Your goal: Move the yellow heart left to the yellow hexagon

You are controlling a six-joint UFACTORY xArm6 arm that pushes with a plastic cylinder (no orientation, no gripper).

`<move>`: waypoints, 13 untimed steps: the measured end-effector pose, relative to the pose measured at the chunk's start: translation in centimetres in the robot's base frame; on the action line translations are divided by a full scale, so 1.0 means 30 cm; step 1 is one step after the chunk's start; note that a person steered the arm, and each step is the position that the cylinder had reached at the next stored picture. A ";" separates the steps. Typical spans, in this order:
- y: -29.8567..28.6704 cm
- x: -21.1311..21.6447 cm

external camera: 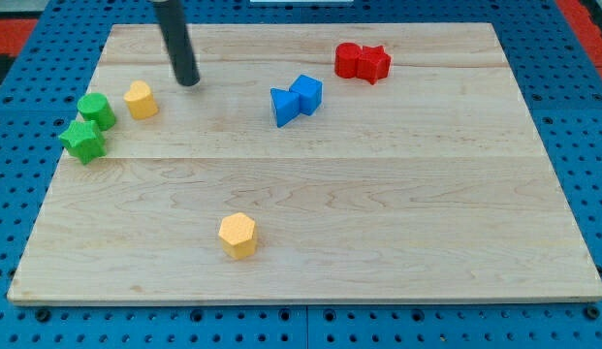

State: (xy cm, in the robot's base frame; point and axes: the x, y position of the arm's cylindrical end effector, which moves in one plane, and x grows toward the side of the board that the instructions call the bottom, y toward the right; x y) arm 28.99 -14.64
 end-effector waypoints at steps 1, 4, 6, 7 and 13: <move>-0.222 0.000; -0.098 0.112; -0.157 0.182; 0.115 0.273; 0.283 0.624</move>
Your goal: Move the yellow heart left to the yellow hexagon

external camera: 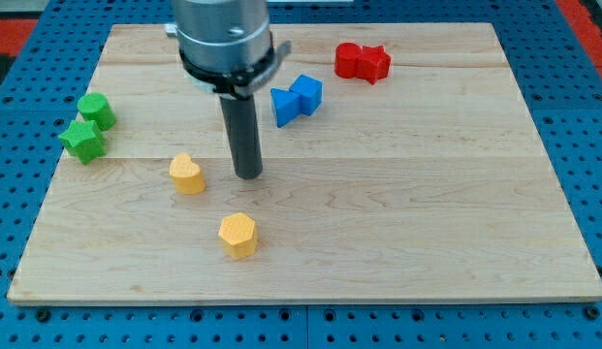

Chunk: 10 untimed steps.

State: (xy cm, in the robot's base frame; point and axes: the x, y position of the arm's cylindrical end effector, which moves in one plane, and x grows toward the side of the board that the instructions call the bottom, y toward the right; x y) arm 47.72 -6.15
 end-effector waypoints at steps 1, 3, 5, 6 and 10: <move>-0.101 -0.140; -0.213 0.013; -0.446 0.047; -0.519 0.057; -0.504 0.047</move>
State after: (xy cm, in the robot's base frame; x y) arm 49.14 -21.27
